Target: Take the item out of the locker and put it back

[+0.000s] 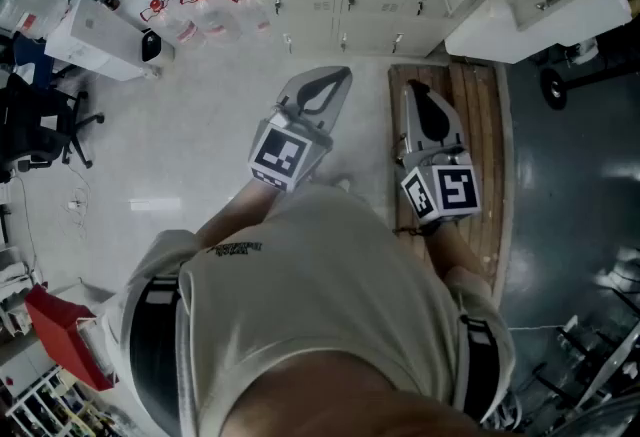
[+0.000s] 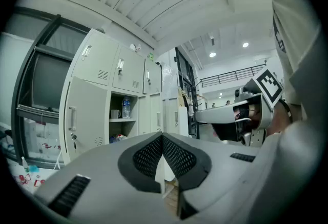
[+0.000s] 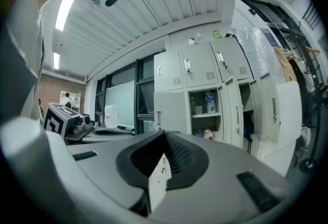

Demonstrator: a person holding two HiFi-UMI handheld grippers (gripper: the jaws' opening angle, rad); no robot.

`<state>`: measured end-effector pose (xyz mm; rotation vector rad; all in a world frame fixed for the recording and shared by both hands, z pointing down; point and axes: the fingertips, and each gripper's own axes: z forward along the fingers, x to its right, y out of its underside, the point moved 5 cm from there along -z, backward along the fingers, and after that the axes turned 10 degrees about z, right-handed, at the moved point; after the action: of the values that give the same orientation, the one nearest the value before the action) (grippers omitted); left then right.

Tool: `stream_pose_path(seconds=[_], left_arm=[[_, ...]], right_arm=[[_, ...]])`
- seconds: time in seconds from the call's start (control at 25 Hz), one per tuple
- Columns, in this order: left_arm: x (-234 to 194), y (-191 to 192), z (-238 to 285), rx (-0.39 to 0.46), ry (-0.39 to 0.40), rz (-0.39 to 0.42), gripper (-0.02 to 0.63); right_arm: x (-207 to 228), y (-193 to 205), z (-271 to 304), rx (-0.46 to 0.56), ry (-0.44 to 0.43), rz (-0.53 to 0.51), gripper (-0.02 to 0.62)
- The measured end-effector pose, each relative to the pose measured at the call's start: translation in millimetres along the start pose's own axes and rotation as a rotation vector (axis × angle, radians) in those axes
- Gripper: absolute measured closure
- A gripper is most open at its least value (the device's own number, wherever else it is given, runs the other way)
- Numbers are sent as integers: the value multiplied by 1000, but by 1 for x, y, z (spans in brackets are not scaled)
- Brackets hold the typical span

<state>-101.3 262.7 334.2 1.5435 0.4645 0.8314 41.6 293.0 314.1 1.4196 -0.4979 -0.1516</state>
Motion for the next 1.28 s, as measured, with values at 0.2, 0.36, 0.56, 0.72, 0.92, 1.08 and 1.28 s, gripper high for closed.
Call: stream_pose_path(seconds=[0.2, 0.36, 0.56, 0.72, 0.92, 1.08, 1.28], left_arm=[[5, -1, 6, -10, 7, -6, 604], [8, -1, 10, -16, 5, -16, 604], [13, 1, 16, -16, -4, 2, 604], [18, 2, 23, -24, -20, 5, 604], [27, 2, 29, -29, -45, 6, 604], [29, 1, 36, -31, -54, 8, 604], [23, 0, 49, -16, -64, -2, 604]], right_arm=[[6, 0, 0, -5, -3, 2, 595], [11, 2, -1, -10, -6, 8, 594], [22, 2, -6, 6, -9, 32, 594], [34, 5, -10, 6, -11, 41, 594], [48, 5, -14, 13, -29, 31, 594], [57, 1, -10, 24, -43, 20, 594], [65, -4, 3, 47, -60, 9, 593]])
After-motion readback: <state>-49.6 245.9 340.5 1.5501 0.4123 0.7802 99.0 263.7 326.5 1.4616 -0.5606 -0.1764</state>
